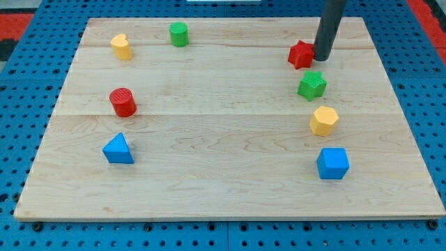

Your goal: Move the green circle slightly right

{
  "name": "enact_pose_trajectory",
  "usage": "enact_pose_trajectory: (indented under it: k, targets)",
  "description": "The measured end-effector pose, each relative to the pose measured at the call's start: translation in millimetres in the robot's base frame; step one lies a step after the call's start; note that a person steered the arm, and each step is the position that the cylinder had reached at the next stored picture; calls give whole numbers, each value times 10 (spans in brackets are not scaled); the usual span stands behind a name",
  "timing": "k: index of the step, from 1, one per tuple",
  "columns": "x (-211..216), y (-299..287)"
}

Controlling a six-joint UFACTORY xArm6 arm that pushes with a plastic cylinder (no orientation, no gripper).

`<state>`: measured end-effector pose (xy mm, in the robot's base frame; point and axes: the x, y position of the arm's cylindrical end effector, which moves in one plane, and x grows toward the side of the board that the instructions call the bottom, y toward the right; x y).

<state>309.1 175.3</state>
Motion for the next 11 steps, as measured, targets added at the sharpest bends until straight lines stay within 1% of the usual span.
enact_pose_trajectory:
  k: [1, 2, 3, 4, 5, 6, 7, 8, 9, 10, 11]
  targets:
    - [-145, 415]
    - [-847, 114]
    - [-763, -735]
    - [44, -1518]
    - [148, -2707]
    - [-408, -3020]
    - [-702, -3030]
    - [-967, -2575]
    - [-982, -1923]
    - [-909, -2404]
    - [-437, -2382]
